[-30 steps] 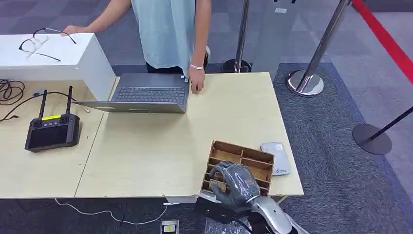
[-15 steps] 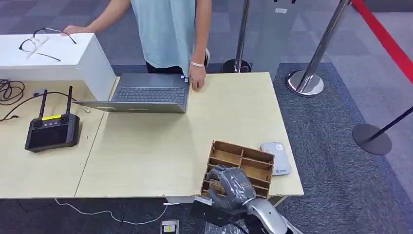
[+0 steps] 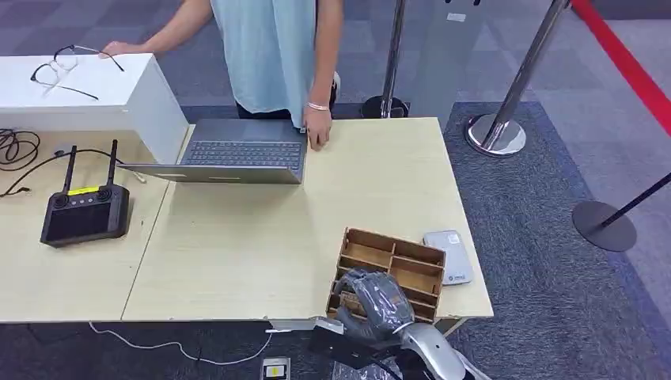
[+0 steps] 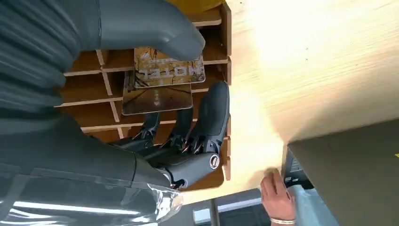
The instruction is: Pass the card to the sensor for recognition and then transmit it.
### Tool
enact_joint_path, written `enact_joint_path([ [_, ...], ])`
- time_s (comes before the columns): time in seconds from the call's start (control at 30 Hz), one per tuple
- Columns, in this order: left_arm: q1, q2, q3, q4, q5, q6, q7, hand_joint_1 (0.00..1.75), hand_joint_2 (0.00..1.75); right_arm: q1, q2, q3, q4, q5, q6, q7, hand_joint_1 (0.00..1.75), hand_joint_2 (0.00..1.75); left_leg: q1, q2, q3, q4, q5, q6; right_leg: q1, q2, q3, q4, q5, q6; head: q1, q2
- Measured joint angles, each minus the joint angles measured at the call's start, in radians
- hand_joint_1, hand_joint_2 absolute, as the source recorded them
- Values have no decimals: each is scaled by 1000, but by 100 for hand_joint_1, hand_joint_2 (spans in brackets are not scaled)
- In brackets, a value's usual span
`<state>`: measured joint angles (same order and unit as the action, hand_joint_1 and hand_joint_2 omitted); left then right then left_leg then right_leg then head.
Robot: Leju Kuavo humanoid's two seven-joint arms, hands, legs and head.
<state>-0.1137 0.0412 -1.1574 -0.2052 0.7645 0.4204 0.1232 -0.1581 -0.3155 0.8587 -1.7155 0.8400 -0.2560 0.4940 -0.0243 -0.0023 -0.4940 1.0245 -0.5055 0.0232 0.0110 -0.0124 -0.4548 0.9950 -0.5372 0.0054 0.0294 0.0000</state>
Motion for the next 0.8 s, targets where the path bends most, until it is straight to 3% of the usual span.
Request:
enact_joint_path([
  [0.17, 0, 0, 0, 0, -2, -1, 1, 0, 175, -1, -1, 0, 0, 3, 2, 6, 91, 175, 0, 0, 0, 0, 0, 0, 0, 0, 0, 0, 0, 0, 0, 0],
  [0.47, 0, 0, 0, 0, -6, -4, 5, 0, 175, -7, -1, -3, 1, 6, 0, 8, 79, 175, 0, 0, 0, 0, 0, 0, 0, 0, 0, 0, 0, 0, 0, 0],
  [0.8, 0, 0, 0, 0, -8, -9, 5, 0, 175, -22, 0, -5, 20, 11, 0, 6, 80, 175, 0, 0, 0, 0, 0, 0, 0, 0, 0, 0, 0, 0, 0, 0],
])
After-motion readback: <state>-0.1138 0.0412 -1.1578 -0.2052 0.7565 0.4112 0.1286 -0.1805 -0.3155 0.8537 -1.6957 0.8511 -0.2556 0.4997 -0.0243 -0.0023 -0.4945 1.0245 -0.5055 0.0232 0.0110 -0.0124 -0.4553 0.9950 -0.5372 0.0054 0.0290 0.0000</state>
